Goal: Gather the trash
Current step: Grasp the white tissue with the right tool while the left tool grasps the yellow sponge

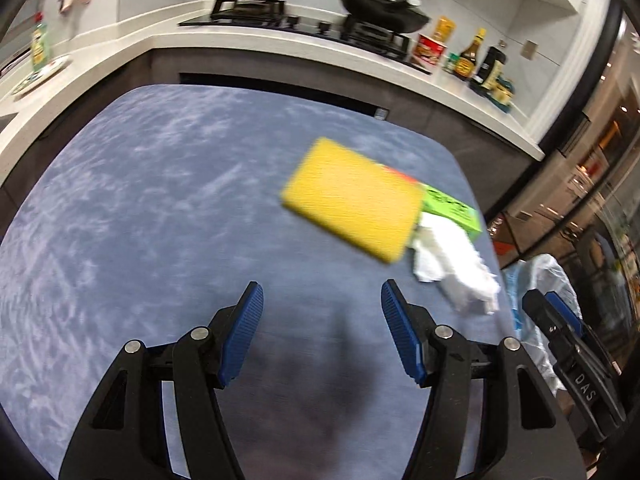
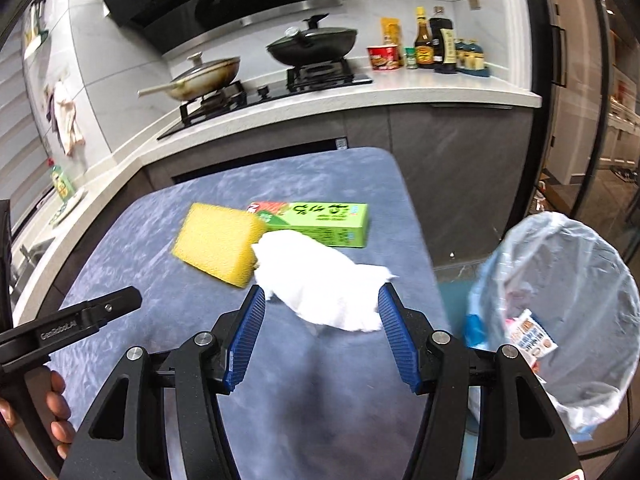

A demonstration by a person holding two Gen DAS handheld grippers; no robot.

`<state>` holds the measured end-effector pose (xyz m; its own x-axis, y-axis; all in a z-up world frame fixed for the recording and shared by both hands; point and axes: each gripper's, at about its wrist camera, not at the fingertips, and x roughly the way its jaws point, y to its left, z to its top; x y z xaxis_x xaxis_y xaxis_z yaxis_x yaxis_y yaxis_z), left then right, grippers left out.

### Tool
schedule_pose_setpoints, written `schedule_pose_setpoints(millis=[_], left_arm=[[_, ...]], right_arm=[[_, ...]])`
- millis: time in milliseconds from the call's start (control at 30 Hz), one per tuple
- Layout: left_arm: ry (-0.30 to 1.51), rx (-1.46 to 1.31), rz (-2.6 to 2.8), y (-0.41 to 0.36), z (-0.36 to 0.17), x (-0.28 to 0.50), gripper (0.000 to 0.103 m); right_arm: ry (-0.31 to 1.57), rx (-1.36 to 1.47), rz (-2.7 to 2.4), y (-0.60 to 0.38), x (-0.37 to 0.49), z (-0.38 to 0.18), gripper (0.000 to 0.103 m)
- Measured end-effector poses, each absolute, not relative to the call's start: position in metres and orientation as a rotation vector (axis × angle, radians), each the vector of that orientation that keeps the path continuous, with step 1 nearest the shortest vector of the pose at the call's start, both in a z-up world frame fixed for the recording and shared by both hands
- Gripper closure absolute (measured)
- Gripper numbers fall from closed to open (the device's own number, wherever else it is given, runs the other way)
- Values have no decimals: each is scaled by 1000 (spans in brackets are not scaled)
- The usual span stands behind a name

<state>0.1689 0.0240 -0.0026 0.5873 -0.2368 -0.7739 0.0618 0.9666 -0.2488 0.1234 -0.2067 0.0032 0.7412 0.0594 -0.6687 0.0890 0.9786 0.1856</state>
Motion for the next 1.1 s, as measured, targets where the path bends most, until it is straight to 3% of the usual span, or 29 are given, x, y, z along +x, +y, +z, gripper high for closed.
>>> schedule_pose_setpoints(millis=[633,767,833,1100], left_arm=[[958,-215,-163,39,-23,190,37],[964,-213,-168,35,-26,195,34],[969,-215,-174,31,-27,198,28],[960,-263,-191,8,-21,221,13]], right_arm=[[825,162,6,-182,187,-40,47],[849,161,3,-184,189,-46,82],[846,164,-1,-187,186,-44,92],[780,223,-34,-216,150,-15,95]])
